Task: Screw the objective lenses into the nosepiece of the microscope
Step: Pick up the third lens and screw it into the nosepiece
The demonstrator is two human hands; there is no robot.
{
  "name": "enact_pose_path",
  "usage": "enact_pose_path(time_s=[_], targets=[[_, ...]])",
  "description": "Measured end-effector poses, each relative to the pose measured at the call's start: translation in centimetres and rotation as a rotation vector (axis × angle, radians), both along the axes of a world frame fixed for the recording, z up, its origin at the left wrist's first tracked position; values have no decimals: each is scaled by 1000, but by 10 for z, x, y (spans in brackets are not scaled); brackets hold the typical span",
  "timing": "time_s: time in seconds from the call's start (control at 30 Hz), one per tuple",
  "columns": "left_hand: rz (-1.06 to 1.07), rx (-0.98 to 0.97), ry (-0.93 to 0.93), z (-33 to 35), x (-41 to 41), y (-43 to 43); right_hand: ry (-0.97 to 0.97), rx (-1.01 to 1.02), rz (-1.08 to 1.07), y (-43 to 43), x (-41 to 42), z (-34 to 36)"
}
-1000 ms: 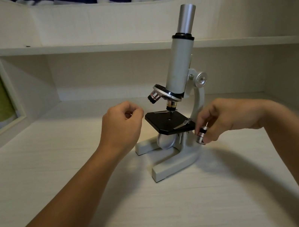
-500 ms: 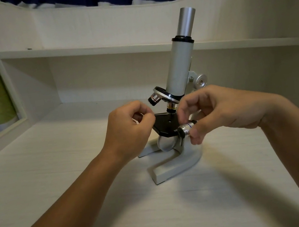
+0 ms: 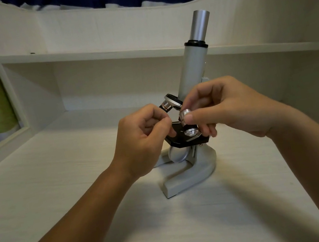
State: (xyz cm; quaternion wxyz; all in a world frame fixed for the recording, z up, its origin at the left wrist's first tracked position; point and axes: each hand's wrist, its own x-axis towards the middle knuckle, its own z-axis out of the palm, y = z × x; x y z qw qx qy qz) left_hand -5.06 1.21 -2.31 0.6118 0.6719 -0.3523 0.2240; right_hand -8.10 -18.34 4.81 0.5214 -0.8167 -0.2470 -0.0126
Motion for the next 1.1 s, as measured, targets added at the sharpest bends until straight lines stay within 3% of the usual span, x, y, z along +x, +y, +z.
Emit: enact_pose_path(time_s=[0.2,0.33,0.53,0.7,0.8,0.9,1.1], targets=[[-192,8,217,1,-6,-6,-58,169,-60,5,0,-3],[-336,3,438,7,-5,-6,-151,115,-100,5,1,-5],[-281,-52,447,9,-4,-4,-223,57,-91,-6,0,-1],[-148,-141,401,6,1,-2,-451,465,-252,-17,11,-5],[-49,-162,382,4,3,-3,-531,589,-479,-19,22,-12],[34,-98,339,2,1,-4,-440,526,-628,-19,37,-28],[73,-90,337,-1,0,-9,-210,297,-439,-16,45,-50]])
